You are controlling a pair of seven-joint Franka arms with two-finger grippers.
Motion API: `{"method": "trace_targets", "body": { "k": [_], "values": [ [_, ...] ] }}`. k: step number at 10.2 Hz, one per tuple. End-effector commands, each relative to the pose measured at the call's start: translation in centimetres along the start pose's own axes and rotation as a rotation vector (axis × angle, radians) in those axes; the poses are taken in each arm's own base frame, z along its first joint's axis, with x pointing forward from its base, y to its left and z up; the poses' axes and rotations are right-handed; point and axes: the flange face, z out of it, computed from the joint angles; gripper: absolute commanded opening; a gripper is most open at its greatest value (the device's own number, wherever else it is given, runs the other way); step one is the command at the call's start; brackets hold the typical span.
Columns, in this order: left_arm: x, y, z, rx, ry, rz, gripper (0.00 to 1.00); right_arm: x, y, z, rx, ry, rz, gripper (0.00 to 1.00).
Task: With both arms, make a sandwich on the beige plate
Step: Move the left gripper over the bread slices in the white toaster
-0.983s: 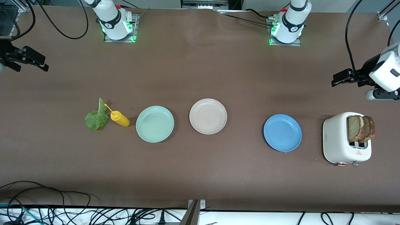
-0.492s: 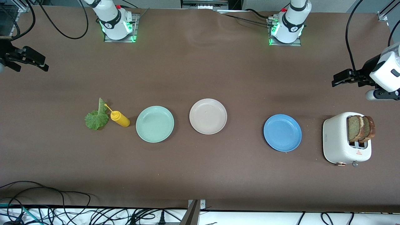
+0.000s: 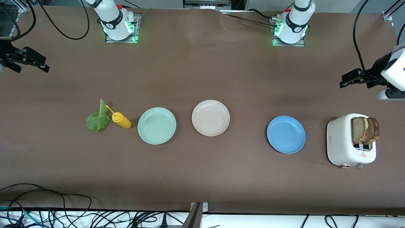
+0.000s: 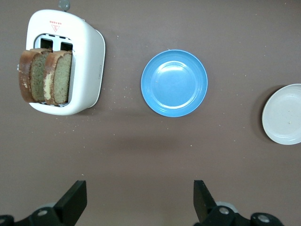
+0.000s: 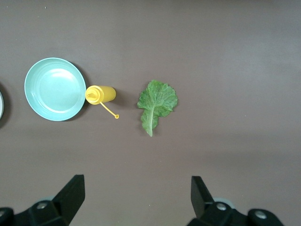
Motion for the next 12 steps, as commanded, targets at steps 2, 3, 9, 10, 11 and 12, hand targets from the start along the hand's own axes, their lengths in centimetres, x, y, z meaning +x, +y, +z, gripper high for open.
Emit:
{"method": "trace_targets", "body": {
  "k": [2,3,9,10,11,12],
  "values": [
    [0.2,-0.2,-0.8,0.002,0.011,0.021,1.0,-0.4,0.1,-0.9,0.016,0.002,0.011,1.0],
    [0.2,0.1,-0.8,0.002,0.01,0.025,1.0,-0.4,0.1,-0.9,0.017,0.002,0.01,1.0],
    [1.4,-0.7,1.0,0.004,-0.022,0.015,1.0,-0.4,0.1,-0.9,0.016,0.0,0.011,1.0],
    [1.5,-1.8,1.1,0.001,-0.023,0.003,1.0,-0.4,0.1,-0.9,0.016,0.0,0.01,1.0],
    [1.6,-1.2,1.3,0.023,-0.026,0.014,1.0,-0.4,0.1,-0.9,0.016,0.002,0.011,1.0],
    [1.7,-1.2,1.5,0.081,-0.029,0.015,1.0,-0.4,0.1,-0.9,0.016,0.0,0.01,1.0]
  ]
}}
